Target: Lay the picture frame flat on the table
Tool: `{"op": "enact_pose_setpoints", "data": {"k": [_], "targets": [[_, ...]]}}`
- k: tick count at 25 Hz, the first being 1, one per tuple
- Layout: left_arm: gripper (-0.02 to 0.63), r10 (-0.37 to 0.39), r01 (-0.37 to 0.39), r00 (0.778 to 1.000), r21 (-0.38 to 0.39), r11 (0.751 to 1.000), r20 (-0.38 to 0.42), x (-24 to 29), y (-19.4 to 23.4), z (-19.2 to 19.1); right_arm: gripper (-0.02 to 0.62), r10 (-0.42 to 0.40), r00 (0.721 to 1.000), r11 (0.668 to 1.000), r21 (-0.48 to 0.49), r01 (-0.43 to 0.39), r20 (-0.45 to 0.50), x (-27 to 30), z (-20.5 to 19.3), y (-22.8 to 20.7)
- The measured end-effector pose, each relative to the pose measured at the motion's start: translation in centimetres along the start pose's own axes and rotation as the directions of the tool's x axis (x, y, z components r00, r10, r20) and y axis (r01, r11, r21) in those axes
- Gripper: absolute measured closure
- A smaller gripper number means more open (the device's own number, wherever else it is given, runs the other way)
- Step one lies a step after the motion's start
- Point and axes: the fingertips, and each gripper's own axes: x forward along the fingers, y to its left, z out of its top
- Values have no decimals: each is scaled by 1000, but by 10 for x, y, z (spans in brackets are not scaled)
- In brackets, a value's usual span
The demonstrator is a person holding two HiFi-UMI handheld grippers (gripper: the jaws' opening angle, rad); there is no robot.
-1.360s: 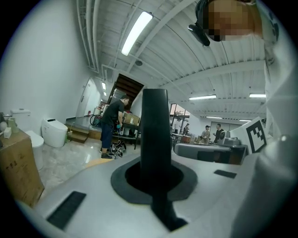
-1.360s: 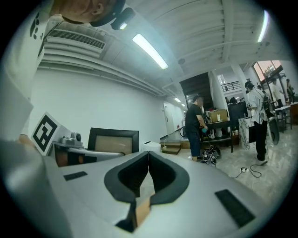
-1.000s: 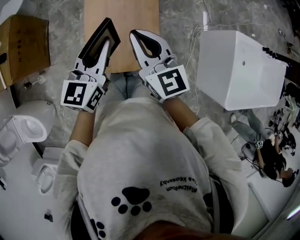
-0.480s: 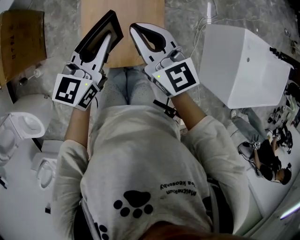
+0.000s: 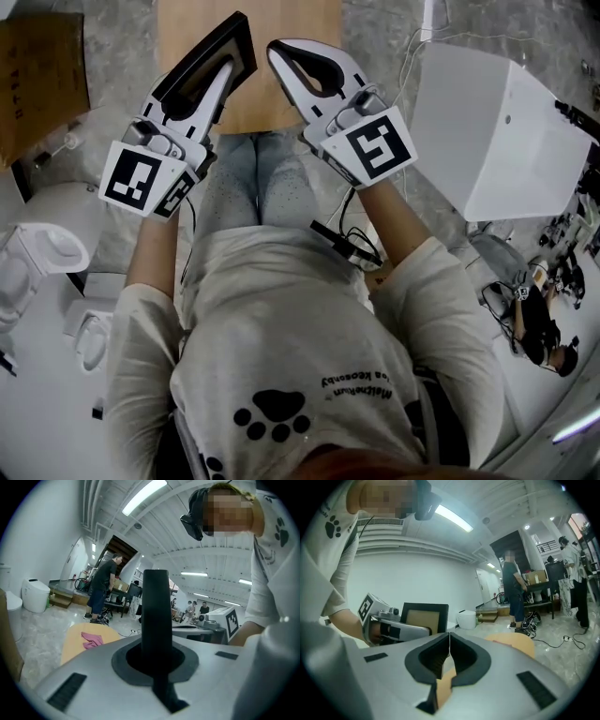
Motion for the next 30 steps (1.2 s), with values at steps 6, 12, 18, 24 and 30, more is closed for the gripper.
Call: {"op": "enact_pose_setpoints", "data": {"k": [6,12,18,24,30], "targets": [[589,-33,33,999,-3,999,-18,7,8,-25,583,-7,999,1000,20,8,-42,7,-31,-5],[589,-27,26,999,-29,999,-27,17,17,-54,583,5,1000,999,45,-6,18,13,-51,-9],[589,-32,30,999,-48,998,-25,27,26,-80,583,0,1000,999,45,0,-3,18,-79,-17],[589,-57,56,998,-52,997,-21,28,30,-100,578,24,1000,999,39,-24,-19,25,-103,-13],[589,-99,99,995,-3,995,-24,32,38,-107,489,47,995,998,35,-45,-85,38,-121,-16]]}}
